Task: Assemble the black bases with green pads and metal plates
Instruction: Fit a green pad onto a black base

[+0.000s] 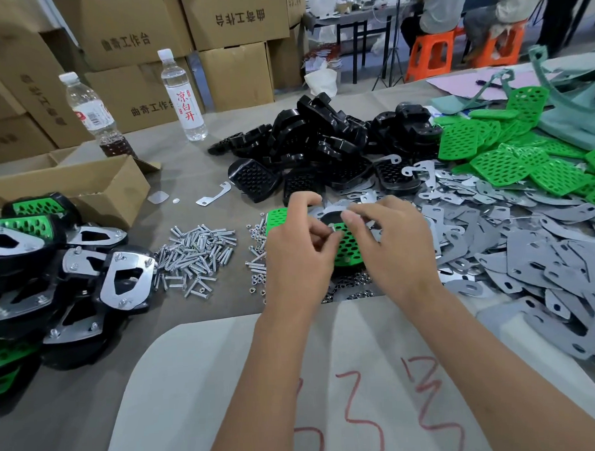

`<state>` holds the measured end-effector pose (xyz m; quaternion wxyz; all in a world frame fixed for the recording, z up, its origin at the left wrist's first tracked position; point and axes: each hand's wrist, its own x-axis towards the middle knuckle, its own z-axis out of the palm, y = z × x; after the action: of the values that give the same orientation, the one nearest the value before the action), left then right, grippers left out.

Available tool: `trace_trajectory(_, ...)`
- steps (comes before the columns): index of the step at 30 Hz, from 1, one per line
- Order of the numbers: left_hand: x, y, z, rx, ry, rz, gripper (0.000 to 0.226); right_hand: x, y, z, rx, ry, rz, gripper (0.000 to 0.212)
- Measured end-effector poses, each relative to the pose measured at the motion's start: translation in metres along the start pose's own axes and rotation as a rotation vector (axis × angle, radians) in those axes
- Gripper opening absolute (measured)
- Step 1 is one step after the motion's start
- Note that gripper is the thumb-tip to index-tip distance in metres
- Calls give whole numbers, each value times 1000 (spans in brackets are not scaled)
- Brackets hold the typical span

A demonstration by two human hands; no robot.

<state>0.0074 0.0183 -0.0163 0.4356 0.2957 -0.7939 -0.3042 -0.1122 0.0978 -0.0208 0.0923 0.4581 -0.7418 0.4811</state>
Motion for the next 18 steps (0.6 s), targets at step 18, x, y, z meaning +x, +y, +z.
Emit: trace_trajectory(18, 4, -4, 5, 6, -67, -385, 47, 7, 18, 2, 496, -15, 383, 26)
